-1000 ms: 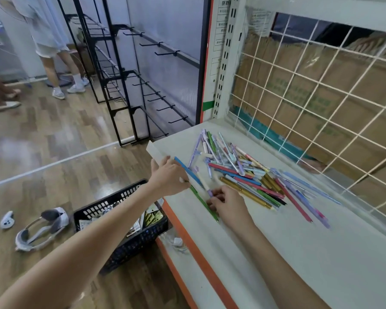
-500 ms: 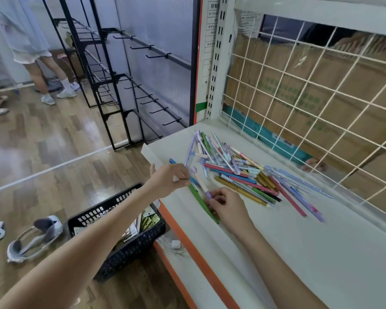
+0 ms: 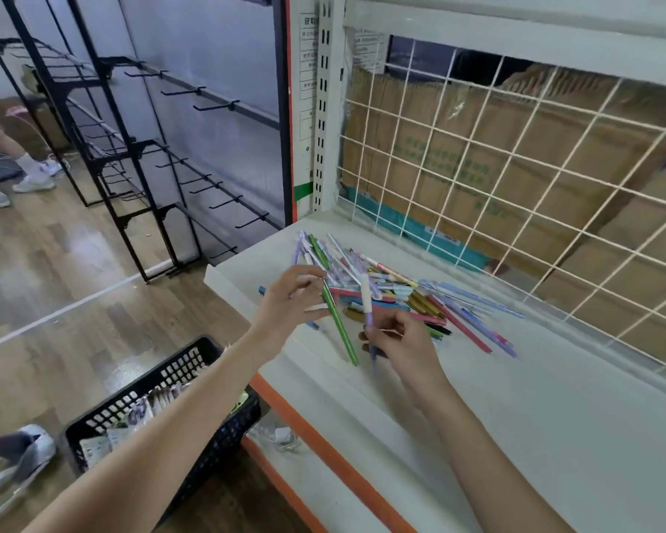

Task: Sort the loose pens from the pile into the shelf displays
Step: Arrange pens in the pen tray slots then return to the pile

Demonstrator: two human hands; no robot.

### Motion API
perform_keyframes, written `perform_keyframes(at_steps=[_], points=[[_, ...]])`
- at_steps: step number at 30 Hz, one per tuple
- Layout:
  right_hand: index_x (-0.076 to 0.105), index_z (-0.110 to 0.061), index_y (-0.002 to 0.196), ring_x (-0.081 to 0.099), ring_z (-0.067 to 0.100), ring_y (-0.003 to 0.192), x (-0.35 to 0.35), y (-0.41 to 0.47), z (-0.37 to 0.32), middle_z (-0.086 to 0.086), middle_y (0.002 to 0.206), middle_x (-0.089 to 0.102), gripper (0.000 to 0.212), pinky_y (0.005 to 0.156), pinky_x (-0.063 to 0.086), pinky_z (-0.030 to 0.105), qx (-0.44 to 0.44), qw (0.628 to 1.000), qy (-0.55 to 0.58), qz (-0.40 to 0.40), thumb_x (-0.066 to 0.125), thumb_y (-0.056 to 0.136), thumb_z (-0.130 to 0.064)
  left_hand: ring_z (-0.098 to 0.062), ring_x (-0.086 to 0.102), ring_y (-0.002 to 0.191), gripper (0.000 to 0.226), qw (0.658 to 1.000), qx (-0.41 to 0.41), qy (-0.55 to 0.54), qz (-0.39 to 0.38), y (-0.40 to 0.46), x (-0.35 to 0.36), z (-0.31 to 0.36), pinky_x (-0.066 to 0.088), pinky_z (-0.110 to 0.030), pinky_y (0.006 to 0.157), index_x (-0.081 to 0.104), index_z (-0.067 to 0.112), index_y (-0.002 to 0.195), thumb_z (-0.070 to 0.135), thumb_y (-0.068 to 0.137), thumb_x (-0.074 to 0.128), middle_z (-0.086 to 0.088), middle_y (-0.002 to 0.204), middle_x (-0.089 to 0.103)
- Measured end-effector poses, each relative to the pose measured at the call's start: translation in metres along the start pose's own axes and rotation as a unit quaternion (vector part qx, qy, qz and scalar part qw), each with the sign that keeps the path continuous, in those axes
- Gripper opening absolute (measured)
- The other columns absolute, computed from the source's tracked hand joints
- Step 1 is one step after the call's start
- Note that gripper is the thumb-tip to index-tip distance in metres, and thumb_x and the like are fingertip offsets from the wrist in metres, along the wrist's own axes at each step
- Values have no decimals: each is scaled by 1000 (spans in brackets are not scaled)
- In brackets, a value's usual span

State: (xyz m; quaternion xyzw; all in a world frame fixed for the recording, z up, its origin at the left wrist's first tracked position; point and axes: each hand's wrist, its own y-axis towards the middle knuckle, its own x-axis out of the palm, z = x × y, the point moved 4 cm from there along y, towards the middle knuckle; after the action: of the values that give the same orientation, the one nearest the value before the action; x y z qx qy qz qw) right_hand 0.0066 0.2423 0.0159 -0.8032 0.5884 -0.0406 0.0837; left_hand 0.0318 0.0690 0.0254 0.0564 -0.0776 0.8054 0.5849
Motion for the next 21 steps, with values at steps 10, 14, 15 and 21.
perform_keyframes(at_steps=[10,14,15,21], points=[[67,-14,96,67,25,80,-73,-44,0,8,87,63,24,81,56,40,-7,992,81,96,60,84,6,-22,68,78,21,994,-15,-18,-106,2,88,-4,59,-29,69,62,12,97,-5,87,57,-15,95,62],[64,-5,97,68,22,73,-107,-74,6,7,80,61,23,78,56,41,-13,982,98,159,57,83,12,-29,66,84,21,984,-13,-18,-174,-16,126,-7,59,-37,73,62,9,100,-7,87,55,-21,97,60],[63,-4,97,67,22,72,-114,-81,7,7,81,60,24,77,56,40,-16,980,101,168,56,82,13,-29,66,85,21,982,-10,-14,-187,-22,134,-7,58,-38,75,62,9,100,-7,88,55,-21,96,62],[61,-4,96,64,22,71,-155,-122,8,10,83,57,22,73,57,31,-46,968,119,216,56,83,13,-21,71,80,20,969,5,8,-248,-54,189,-1,57,-25,68,61,4,105,-6,88,56,-16,92,66]])
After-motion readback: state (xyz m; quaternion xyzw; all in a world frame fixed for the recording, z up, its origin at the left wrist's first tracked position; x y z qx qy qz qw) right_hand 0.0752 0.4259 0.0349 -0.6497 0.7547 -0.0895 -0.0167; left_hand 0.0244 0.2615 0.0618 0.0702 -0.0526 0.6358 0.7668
